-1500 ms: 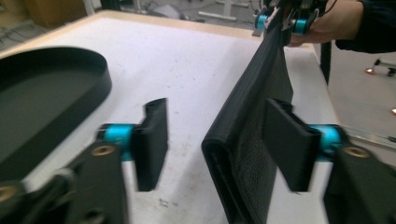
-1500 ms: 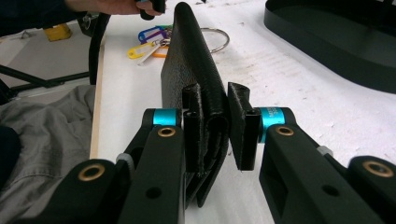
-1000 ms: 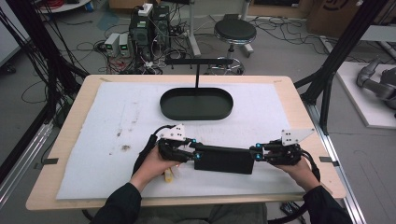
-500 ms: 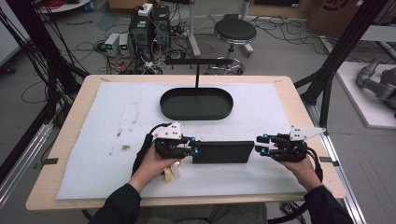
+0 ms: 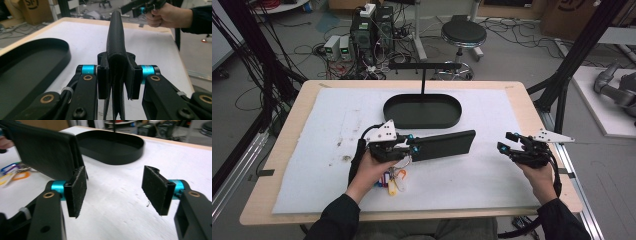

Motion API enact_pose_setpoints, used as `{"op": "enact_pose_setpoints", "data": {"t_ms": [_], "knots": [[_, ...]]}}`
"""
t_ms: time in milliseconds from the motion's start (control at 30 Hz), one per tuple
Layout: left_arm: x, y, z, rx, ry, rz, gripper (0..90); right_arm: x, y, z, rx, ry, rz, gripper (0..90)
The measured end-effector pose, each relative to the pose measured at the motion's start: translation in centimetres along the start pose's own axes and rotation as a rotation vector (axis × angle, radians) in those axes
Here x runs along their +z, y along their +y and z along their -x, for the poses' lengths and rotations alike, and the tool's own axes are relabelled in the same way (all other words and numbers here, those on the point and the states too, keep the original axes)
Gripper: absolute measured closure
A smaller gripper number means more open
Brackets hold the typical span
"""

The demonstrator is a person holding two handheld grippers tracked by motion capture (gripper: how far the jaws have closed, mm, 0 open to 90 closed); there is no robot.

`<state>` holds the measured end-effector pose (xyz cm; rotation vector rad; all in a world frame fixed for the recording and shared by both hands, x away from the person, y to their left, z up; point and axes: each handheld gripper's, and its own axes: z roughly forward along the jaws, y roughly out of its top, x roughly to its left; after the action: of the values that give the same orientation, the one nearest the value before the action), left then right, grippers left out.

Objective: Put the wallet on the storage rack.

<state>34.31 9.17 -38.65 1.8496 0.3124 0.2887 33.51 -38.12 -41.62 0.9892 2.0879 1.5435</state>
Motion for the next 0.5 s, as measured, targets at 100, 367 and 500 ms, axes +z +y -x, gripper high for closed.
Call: {"op": "enact_pose_setpoints", "data": {"t_ms": [100, 367, 500], "knots": [[-0.4, 0.4, -0.5, -0.006, 0.041, 0.017, 75.1, -0.2, -0.1, 0.3, 0.019, -0.041, -0.004, 33.6], [-1.2, 1.3, -2.2, -0.001, 0.138, 0.05, 75.2, -0.3, -0.4, 1.0, 0.039, -0.09, -0.017, 30.8], [-1.2, 1.6, -3.0, -0.007, 0.168, 0.072, 75.4, -0.3, -0.5, 1.1, 0.048, -0.097, -0.019, 30.7]]}}
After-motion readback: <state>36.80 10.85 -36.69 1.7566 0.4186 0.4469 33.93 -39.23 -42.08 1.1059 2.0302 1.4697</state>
